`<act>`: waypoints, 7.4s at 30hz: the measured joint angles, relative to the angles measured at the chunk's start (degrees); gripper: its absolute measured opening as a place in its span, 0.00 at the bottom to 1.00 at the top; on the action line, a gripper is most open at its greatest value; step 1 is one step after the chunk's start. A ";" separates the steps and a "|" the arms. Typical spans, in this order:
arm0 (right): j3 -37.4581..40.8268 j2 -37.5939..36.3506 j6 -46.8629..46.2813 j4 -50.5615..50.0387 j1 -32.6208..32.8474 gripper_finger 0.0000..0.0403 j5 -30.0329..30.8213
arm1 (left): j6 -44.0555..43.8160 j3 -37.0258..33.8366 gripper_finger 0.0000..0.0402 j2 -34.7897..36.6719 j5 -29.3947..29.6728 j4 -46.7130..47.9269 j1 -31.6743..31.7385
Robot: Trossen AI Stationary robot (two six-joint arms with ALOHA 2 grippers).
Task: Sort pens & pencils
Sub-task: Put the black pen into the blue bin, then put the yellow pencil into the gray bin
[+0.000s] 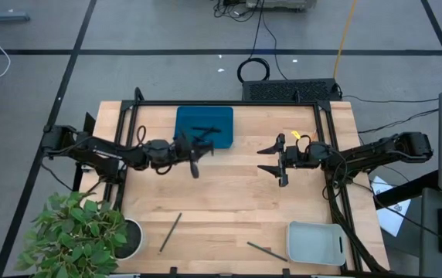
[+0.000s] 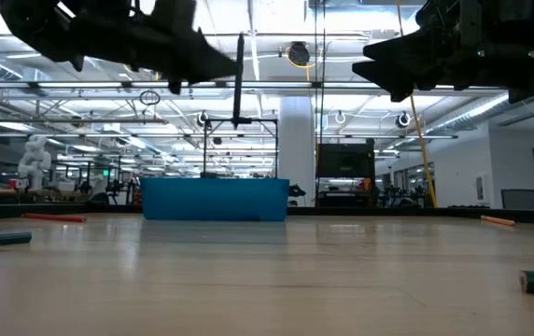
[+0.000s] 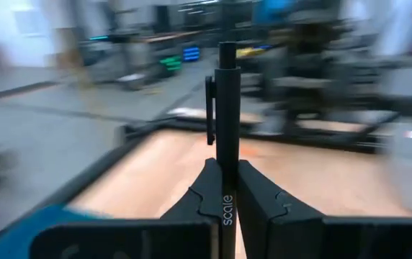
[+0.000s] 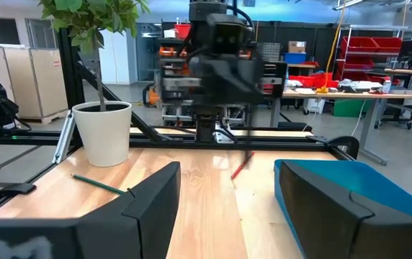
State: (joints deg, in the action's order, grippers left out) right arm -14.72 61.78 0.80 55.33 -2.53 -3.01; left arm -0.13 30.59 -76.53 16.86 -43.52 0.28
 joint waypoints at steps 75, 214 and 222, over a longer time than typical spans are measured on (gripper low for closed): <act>-13.18 10.15 -95.15 -106.77 12.23 0.42 30.64 | 0.10 4.68 0.56 8.85 4.16 20.32 1.44; -10.27 4.70 -61.70 -85.37 9.55 0.18 23.62 | -1.65 4.68 0.56 8.85 4.07 21.48 1.39; -10.21 4.74 -60.98 -85.35 9.17 0.03 23.97 | -1.65 4.68 0.56 8.85 4.05 21.48 1.39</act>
State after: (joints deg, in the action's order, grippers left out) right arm -24.93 66.52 -60.18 -30.02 6.63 20.96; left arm -1.78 35.27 -67.68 20.91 -22.04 1.67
